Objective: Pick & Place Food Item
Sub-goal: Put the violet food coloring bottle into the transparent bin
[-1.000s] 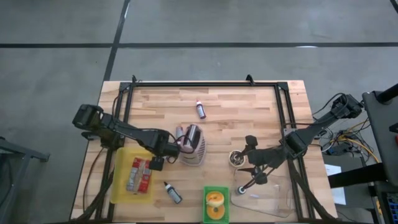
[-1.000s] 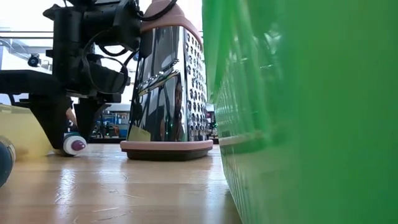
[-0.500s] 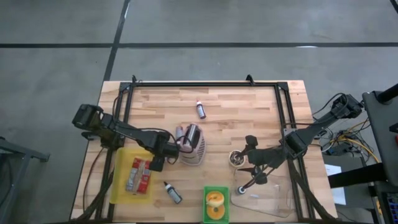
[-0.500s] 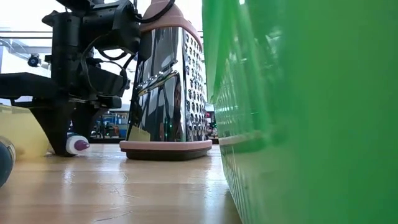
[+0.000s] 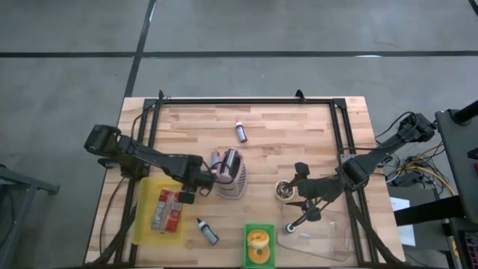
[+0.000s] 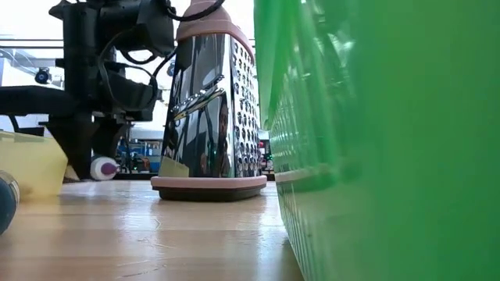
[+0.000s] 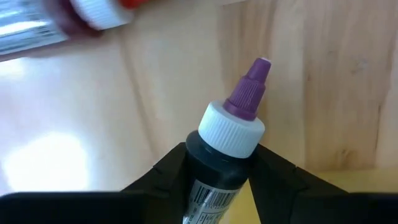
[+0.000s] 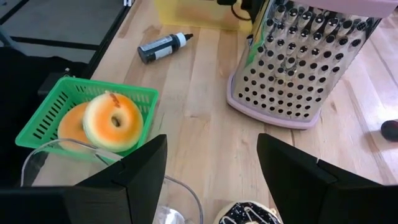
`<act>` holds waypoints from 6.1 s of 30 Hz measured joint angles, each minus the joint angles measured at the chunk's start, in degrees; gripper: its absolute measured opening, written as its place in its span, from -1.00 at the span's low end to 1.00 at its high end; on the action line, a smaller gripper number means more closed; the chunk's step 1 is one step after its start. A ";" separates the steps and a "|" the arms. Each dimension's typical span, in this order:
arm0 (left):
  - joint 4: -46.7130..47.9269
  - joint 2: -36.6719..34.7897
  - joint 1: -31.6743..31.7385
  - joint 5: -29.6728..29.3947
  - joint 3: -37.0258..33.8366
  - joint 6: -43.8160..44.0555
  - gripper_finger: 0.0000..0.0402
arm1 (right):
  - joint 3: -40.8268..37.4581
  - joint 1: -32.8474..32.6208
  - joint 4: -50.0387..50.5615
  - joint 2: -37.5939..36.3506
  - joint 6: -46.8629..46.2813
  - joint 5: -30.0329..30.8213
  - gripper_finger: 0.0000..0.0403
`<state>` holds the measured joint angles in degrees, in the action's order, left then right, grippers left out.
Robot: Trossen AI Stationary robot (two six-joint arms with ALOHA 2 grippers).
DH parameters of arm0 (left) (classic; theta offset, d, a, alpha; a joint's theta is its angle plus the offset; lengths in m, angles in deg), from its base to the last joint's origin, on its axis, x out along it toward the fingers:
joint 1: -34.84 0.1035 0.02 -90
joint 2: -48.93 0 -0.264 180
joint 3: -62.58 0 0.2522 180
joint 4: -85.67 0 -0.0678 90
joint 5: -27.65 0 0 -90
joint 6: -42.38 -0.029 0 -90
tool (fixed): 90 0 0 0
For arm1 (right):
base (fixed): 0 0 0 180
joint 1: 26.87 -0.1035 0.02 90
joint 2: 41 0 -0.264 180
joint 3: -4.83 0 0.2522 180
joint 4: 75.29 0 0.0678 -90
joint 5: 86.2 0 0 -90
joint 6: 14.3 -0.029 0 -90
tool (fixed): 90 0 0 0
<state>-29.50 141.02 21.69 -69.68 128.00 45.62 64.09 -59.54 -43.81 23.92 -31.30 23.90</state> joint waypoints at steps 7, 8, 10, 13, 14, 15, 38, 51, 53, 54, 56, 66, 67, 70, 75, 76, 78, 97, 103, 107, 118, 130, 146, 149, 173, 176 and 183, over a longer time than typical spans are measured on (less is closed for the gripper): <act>1.69 -4.69 -0.04 -3.23 0.95 1.11 -0.34 | 0.02 0.00 -0.29 -0.01 0.00 0.00 0.21; 1.71 -5.55 -0.04 -3.36 1.05 1.38 -0.34 | 0.02 0.00 -0.29 -0.01 -0.01 0.00 0.21; 1.63 -7.59 -0.04 -3.39 1.05 1.74 -0.34 | 0.02 0.00 -0.30 -0.01 -0.01 0.00 0.21; 1.62 -11.00 -0.04 -3.86 1.09 2.50 -0.34 | 0.02 0.00 -0.40 -0.01 -0.01 0.00 0.21; 1.71 -12.16 -0.04 -4.50 1.09 2.80 -0.34 | 0.02 0.00 -0.51 -0.01 -0.01 0.00 0.21; 1.73 -13.39 -0.04 -4.83 1.09 3.10 -0.34 | 0.02 0.00 -0.53 -0.01 -0.17 -0.01 0.21; -3.05 -22.10 -1.31 -17.67 21.83 -10.31 -0.34 | 0.32 0.02 -3.41 -0.01 6.79 14.05 0.21; 12.48 2.30 -0.08 -26.60 44.34 -18.05 -0.34 | 7.40 0.11 -3.48 -0.01 18.47 21.79 0.21; 13.62 4.46 -0.09 -28.55 46.85 -19.55 -0.35 | 7.88 0.12 -3.61 0.40 19.35 23.90 0.21; 13.77 5.30 -0.09 -28.99 48.05 -20.49 -0.35 | 7.98 0.13 -3.72 0.58 20.10 25.04 0.21; 13.71 6.63 0.02 -29.83 50.66 -22.27 -0.35 | 7.98 0.16 -3.72 1.06 21.10 26.95 0.21; 13.23 7.61 0.57 -30.13 58.03 -26.71 -0.35 | 7.91 1.49 -13.09 4.66 28.14 29.51 0.21; 12.83 7.63 0.57 -29.77 58.00 -27.10 -0.35 | 7.91 1.74 -14.29 5.11 29.38 29.74 0.21; 12.16 8.17 0.57 -29.52 57.92 -28.57 -0.35 | 7.91 2.79 -18.67 7.08 33.34 30.00 0.21; 11.53 9.05 0.57 -29.29 57.83 -29.68 -0.35 | 7.89 4.34 -27.04 10.19 40.02 30.42 0.21; 11.42 9.07 0.57 -29.29 57.83 -29.89 -0.35 | 7.89 4.59 -28.61 10.88 41.40 30.52 0.21; 10.80 9.10 0.57 -29.28 57.83 -30.18 -0.35 | 8.03 5.50 -31.86 12.45 43.84 30.56 0.21; 9.77 9.10 0.55 -26.57 57.83 -31.36 -0.36 | 12.33 10.78 -36.41 18.19 49.66 30.79 0.21; 9.18 9.10 0.55 -25.38 57.83 -31.82 -0.36 | 12.33 10.80 -37.02 18.38 50.23 30.48 0.21; 8.64 9.10 0.57 -24.58 57.83 -32.02 -0.36 | 12.31 11.32 -37.01 18.59 50.17 29.70 0.21; 7.81 9.05 0.70 -24.60 57.83 -32.04 -0.37 | 12.28 11.37 -38.30 18.61 49.51 27.27 0.21; 7.22 9.05 0.83 -23.88 57.81 -32.02 -0.37 | 12.26 11.80 -40.83 18.61 50.26 26.07 0.21; 7.49 8.95 1.09 -23.73 57.77 -32.22 -0.37 | 15.41 12.67 -41.22 23.30 51.98 26.09 0.18; 7.52 8.94 1.09 -23.70 57.77 -32.22 -0.37 | 16.69 12.44 -40.77 24.14 53.52 27.78 0.12; 7.95 9.12 1.14 -23.11 57.70 -32.20 -0.37 | 17.80 11.78 -37.57 24.40 54.55 31.22 -0.49; 7.87 9.12 1.14 -23.11 57.70 -32.15 -0.37 | 17.92 11.78 -37.53 24.40 54.57 31.28 -0.49; 7.66 9.12 1.14 -22.63 57.70 -32.17 -0.37 | 17.90 11.52 -37.60 24.40 55.38 32.37 -0.49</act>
<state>-21.85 150.14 22.83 -92.30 185.70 13.45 81.99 -48.02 -81.41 48.32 24.07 56.26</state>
